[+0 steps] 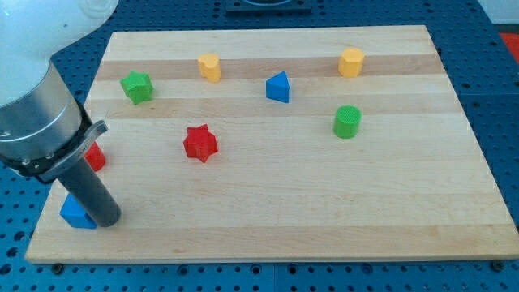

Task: Move the red circle above the blue cube

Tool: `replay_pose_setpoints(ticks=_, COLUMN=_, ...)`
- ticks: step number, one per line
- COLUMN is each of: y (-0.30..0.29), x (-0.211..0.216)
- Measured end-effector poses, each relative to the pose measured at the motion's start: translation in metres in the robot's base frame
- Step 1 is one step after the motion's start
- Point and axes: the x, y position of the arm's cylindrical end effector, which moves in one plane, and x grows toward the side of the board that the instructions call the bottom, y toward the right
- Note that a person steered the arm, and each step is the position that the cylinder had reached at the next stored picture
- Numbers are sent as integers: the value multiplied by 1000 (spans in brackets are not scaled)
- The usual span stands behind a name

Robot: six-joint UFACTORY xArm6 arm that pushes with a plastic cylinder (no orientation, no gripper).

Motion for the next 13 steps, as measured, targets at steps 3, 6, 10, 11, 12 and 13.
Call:
replay_pose_setpoints(ticks=3, y=-12, x=-139)
replay_pose_setpoints(ticks=6, y=-46, x=-123)
replay_pose_setpoints(ticks=10, y=-33, x=-130)
replay_pose_setpoints(ticks=11, y=-43, x=-111)
replay_pose_setpoints(ticks=12, y=-40, x=-83)
replay_pose_setpoints(ticks=13, y=-36, x=-76)
